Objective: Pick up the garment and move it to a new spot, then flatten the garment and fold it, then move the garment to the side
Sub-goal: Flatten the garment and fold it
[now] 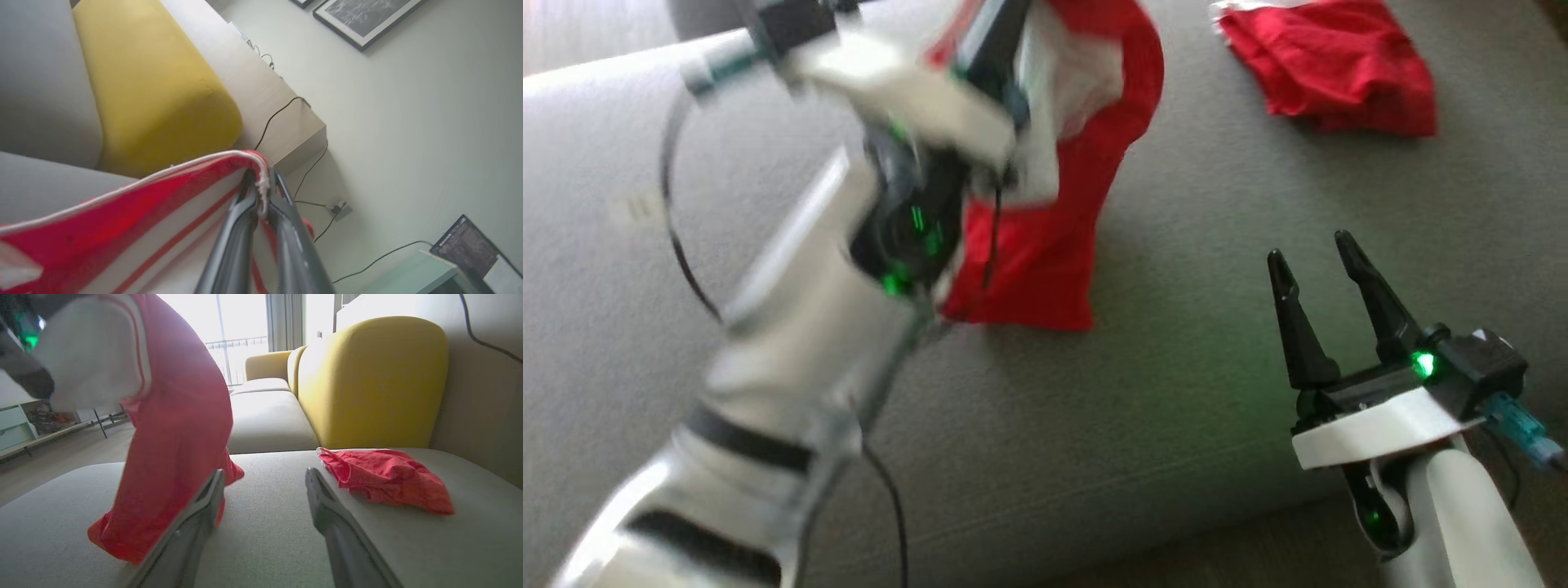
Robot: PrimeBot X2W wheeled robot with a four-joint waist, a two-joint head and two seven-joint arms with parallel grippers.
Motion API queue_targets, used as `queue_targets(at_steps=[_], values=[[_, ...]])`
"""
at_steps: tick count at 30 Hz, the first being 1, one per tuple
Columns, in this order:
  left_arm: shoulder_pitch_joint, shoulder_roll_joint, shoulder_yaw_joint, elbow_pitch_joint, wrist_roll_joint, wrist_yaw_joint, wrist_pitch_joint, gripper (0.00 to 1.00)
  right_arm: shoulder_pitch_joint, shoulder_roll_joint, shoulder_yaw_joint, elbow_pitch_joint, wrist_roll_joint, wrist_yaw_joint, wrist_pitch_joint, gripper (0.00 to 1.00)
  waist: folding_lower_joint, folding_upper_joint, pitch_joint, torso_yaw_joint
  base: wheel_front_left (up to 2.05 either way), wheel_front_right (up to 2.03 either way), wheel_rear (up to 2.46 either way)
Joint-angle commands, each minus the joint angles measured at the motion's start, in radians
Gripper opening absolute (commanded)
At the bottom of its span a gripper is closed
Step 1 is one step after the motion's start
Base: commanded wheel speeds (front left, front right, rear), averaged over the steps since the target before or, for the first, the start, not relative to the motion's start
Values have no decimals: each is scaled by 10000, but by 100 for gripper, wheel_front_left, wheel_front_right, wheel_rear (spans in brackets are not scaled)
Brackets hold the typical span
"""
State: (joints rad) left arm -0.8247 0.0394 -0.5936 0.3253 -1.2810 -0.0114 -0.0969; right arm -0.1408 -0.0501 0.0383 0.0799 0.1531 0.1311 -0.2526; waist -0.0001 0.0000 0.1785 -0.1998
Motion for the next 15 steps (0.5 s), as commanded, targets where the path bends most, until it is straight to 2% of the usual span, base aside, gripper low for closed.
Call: queue_targets(at_steps=[1,5,8,15], values=[[-1003,108,497,-458,-336,235,99,0,-55,-1,229,-280,103,-4,-92,100,1,0,-236,-276,0,0,0],[-2467,108,569,-572,-1356,1106,334,0,0,-1,252,-255,260,-4,-92,100,1,0,-472,-605,0,0,0],[-3506,108,430,-415,-1911,1583,314,0,92,-1,251,-153,290,-4,-92,100,1,0,-688,-733,0,0,0],[-5832,108,695,400,-3527,2773,-1057,0,207,-1,-65,-124,206,-4,-92,100,1,0,-984,-659,0,0,0]])
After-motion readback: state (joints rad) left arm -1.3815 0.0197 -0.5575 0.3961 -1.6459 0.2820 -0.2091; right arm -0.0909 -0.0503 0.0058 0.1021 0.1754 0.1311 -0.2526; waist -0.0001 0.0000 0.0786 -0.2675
